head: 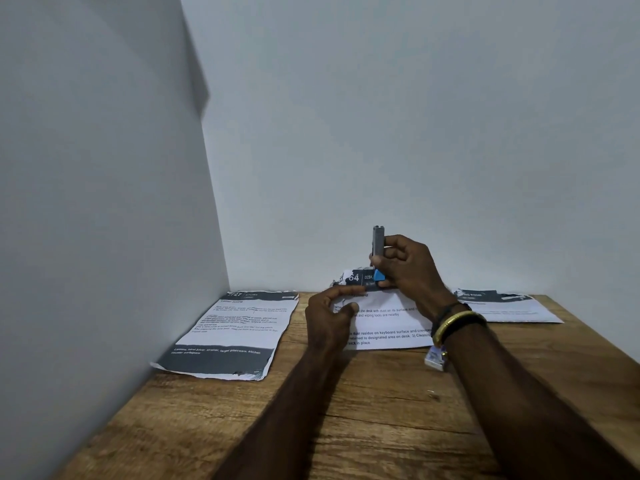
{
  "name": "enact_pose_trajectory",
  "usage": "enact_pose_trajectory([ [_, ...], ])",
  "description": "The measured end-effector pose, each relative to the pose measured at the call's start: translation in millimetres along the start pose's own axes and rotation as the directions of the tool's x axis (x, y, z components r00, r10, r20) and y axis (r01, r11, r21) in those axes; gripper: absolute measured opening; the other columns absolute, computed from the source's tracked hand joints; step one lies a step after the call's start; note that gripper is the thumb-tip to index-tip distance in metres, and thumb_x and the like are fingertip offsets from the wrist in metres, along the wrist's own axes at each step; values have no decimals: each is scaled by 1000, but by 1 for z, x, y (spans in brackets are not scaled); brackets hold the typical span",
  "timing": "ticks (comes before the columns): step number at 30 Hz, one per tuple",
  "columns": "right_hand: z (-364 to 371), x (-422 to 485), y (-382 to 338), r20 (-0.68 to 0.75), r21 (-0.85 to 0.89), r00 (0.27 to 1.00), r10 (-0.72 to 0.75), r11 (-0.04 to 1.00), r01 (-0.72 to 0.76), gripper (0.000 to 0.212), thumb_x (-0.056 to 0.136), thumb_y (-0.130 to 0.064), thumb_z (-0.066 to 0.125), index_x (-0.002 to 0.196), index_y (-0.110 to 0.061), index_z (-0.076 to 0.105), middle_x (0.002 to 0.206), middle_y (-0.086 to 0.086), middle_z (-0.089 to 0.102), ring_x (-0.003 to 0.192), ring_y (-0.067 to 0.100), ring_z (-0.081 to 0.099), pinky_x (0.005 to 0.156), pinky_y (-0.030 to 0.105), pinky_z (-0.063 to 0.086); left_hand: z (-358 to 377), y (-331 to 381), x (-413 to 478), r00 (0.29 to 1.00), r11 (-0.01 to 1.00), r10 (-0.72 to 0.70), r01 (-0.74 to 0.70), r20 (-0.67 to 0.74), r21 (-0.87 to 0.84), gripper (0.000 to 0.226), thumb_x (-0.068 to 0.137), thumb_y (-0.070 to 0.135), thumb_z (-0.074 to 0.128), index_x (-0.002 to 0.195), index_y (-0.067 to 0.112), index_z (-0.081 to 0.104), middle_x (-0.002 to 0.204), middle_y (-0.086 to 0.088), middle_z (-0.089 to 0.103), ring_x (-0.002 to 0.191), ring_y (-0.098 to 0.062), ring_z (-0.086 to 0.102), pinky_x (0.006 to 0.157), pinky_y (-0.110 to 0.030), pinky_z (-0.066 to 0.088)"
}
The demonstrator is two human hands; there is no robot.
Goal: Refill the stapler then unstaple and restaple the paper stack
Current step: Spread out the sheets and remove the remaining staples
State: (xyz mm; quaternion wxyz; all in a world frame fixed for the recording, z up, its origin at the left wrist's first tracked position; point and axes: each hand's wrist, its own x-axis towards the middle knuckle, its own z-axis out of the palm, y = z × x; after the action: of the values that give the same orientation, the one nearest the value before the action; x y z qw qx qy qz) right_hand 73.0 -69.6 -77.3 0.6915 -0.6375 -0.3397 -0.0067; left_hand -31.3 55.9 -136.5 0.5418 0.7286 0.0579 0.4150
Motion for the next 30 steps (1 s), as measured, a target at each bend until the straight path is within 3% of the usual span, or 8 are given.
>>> enact_pose_trajectory([
  [4, -1, 1, 1, -23, -19, 1000, -21, 1000, 20, 24, 93, 0, 71, 116, -5, 66, 95, 13, 71, 88, 29, 70, 60, 33, 65, 1, 0, 0, 1000, 1000, -22, 22, -3, -20, 34, 78, -13, 67, 98, 11, 80, 105, -6, 78, 101, -20, 72, 87, -31, 60],
  [10, 0, -1, 3, -59, -25, 998, -15, 1000, 14, 20, 93, 2, 71, 111, -5, 67, 84, 10, 70, 82, 28, 69, 61, 37, 65, 0, -1, -1, 1000, 1000, -27, 27, 4, 11, 31, 80, -10, 69, 100, 10, 79, 108, -7, 77, 99, -18, 72, 81, -19, 58],
  [16, 0, -5, -6, -127, 195, 992, 13, 981, 12, 33, 93, -7, 73, 125, -2, 64, 98, 14, 76, 83, 22, 75, 66, 35, 67, -1, -2, 0, 998, 999, -54, 54, 15, -2, 27, 83, -7, 70, 102, 8, 80, 115, -10, 75, 99, -21, 71, 73, -19, 58],
  [19, -2, -6, -19, -212, 208, 977, 33, 978, 12, 34, 93, -15, 75, 124, -5, 66, 100, 10, 79, 82, 21, 75, 71, 41, 66, -1, -4, 1, 996, 995, -89, 89, 4, 51, 26, 85, -1, 72, 106, 11, 80, 120, -8, 73, 107, -22, 69, 84, -23, 59],
  [21, -7, -12, -25, -146, 95, 987, 67, 994, -53, 34, 88, -18, 81, 118, -8, 70, 90, 5, 80, 75, 18, 75, 65, 36, 65, -1, -5, 2, 993, 991, -116, 117, -11, 61, 26, 86, -1, 71, 108, 10, 79, 119, -9, 73, 110, -24, 68, 95, -36, 58],
  [24, -17, -29, -24, 147, -277, 973, 177, 952, -131, 27, 80, -21, 88, 103, -12, 76, 87, 9, 79, 74, 18, 73, 61, 31, 59, -3, -6, 3, 992, 990, -119, 121, -38, 69, 29, 84, -5, 68, 108, 8, 78, 113, -13, 75, 107, -30, 69, 96, -39, 56],
  [27, -17, -47, -18, 407, -606, 851, 331, 795, -19, 23, 74, -21, 92, 92, -18, 79, 75, -4, 74, 66, 7, 67, 58, 20, 52, -6, -6, 4, 993, 988, -101, 107, -60, 112, 32, 84, -7, 66, 110, 7, 77, 113, -12, 75, 110, -26, 68, 101, -33, 51],
  [30, -10, -57, -14, 403, -790, 798, 448, 611, 56, 32, 67, -22, 95, 95, -20, 80, 73, -13, 69, 67, 4, 64, 57, 17, 49, -6, -5, 4, 992, 989, -104, 111, -74, 98, 32, 84, -8, 65, 110, 7, 77, 114, -10, 76, 113, -25, 68, 104, -33, 49],
])
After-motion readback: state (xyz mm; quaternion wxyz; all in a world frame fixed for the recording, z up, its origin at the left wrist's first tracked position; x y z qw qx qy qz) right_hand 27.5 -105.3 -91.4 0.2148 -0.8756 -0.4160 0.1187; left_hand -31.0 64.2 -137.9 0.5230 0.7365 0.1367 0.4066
